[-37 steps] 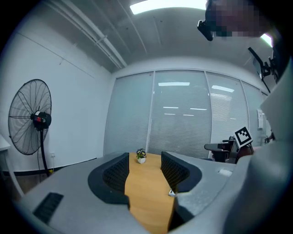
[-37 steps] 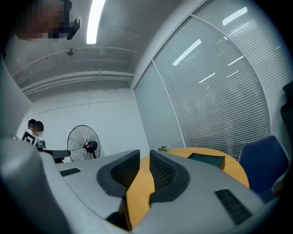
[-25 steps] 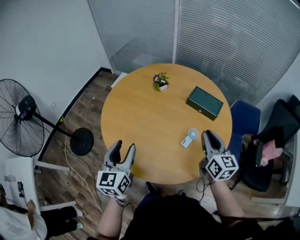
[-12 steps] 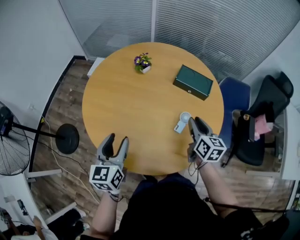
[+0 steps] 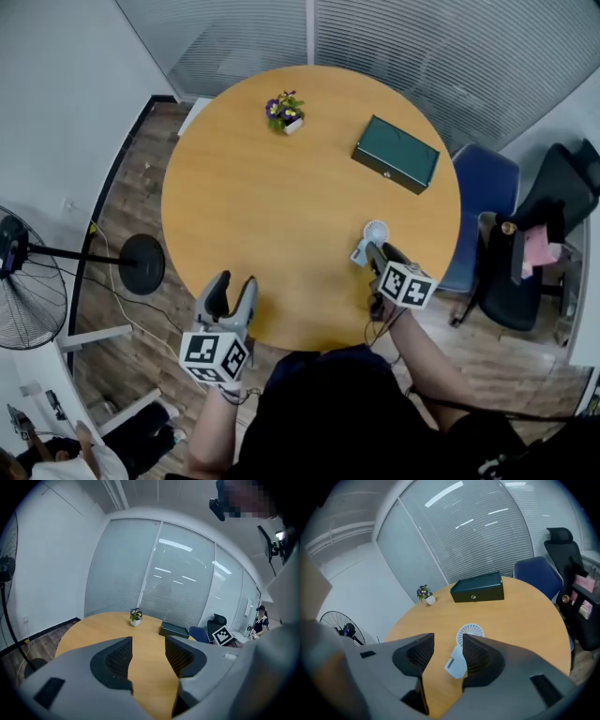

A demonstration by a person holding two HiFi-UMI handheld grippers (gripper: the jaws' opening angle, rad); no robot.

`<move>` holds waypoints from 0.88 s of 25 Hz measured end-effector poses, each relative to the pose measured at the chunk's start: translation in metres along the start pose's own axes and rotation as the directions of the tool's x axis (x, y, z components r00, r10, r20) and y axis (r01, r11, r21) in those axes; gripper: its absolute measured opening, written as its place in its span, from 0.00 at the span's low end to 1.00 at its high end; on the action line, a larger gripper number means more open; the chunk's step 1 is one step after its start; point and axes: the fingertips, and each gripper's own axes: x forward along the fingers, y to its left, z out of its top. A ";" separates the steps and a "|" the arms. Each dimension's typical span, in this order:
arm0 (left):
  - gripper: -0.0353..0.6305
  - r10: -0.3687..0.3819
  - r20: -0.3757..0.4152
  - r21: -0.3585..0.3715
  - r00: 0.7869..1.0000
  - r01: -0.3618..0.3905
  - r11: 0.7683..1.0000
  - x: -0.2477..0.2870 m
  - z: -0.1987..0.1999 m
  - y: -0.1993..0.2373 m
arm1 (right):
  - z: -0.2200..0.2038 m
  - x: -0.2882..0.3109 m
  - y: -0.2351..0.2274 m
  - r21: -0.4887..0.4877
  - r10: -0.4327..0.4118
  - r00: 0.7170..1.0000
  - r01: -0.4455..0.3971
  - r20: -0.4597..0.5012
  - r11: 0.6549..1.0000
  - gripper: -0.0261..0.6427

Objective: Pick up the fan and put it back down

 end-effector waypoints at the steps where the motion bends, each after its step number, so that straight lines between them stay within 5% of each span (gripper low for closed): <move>1: 0.38 0.001 -0.006 -0.007 1.000 -0.001 1.000 0.003 -0.001 -0.002 | -0.005 0.005 -0.004 0.005 -0.007 1.000 0.007 -0.021 1.000 0.34; 12: 0.38 0.031 -0.036 -0.036 0.999 -0.032 0.999 0.012 -0.012 0.002 | -0.046 0.061 -0.035 0.090 -0.107 0.972 0.128 -0.210 0.988 0.50; 18: 0.38 0.066 -0.050 -0.062 0.997 -0.069 0.996 0.003 -0.023 0.012 | -0.039 0.080 -0.028 -0.112 -0.133 0.967 0.111 -0.218 0.988 0.50; 22: 0.38 0.072 -0.047 -0.082 0.996 -0.075 0.994 0.000 -0.027 0.013 | -0.049 0.092 -0.027 -0.291 -0.173 0.952 0.095 -0.254 0.952 0.50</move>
